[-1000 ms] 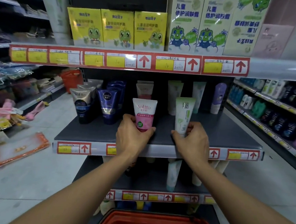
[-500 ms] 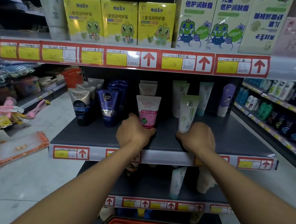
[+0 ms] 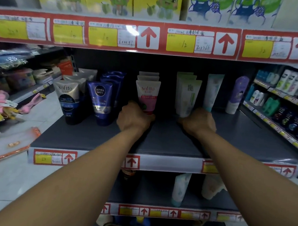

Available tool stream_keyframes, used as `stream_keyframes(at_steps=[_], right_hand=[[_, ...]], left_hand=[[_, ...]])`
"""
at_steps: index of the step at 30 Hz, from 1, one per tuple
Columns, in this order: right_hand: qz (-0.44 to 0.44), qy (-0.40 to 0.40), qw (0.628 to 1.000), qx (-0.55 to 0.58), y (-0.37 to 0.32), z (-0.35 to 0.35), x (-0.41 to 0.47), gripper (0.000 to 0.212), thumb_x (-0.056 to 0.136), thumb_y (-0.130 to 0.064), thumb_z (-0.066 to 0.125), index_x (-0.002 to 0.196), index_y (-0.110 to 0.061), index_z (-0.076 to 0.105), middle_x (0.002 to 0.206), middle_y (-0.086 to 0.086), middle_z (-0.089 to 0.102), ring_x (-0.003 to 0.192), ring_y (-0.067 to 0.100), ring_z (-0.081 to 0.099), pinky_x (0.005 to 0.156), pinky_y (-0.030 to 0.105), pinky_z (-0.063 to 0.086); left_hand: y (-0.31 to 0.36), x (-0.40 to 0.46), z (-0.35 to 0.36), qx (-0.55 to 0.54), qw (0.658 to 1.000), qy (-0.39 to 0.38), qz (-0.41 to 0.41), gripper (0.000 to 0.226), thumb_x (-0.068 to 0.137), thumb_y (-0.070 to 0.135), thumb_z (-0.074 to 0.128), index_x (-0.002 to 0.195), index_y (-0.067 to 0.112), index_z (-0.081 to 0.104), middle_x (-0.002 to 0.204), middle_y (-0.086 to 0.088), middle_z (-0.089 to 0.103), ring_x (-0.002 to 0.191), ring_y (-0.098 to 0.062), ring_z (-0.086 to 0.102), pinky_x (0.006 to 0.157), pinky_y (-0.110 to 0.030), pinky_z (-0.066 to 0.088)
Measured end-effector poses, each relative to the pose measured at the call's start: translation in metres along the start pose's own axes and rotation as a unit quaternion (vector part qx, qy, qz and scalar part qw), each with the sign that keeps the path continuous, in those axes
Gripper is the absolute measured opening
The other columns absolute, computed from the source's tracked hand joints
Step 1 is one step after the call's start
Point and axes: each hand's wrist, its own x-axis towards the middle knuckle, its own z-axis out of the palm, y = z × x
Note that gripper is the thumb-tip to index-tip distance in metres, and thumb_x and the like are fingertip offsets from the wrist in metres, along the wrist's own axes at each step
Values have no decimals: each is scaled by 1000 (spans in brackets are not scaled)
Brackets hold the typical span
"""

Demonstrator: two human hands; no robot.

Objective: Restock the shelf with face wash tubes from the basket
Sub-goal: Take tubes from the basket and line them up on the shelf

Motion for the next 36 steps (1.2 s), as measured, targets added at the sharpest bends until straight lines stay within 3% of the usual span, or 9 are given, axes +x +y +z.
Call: stream_keyframes(at_steps=[7,11,13,17,27,36], right_hand=[[-41,15,999,-14,13,16,13,53,75,-64,66,94,-14,68,94,8,69,85,28,66,59,27,44],[-39,29,999,-15,13,14,13,47,73,-59,66,88,-15,67,91,8,68,83,27,65,56,26,41],[-38,38,998,-27,13,16,13,45,77,-55,66,92,-13,68,95,11,67,89,30,65,61,28,44],[-50,55,996,-54,14,20,14,50,80,-56,64,101,-11,68,105,14,66,100,35,62,71,34,53],[-58,51,994,-74,16,25,22,51,84,-55,61,108,-11,66,110,15,64,103,36,61,73,35,51],[-59,49,994,-77,18,27,25,57,86,-57,61,116,-9,63,116,16,63,109,37,59,77,35,49]], left_hand=[[-11,8,9,-47,999,-7,18,90,64,60,84,136,17,54,130,-10,66,118,-33,65,92,-40,57],[-9,11,13,-31,999,-5,20,104,46,75,65,131,15,60,129,-12,66,122,-35,61,96,-45,57],[-12,14,16,-24,1000,-3,18,98,44,77,56,121,17,66,120,-11,69,116,-34,64,92,-45,59],[-16,16,17,-28,999,1,24,75,59,69,64,112,18,71,113,-8,71,113,-33,65,89,-44,59],[-19,24,21,-5,999,11,46,75,66,68,73,120,16,70,119,-10,71,117,-34,64,91,-45,59],[-21,25,24,0,998,16,61,74,63,72,66,113,18,72,112,-8,73,111,-33,65,87,-44,60]])
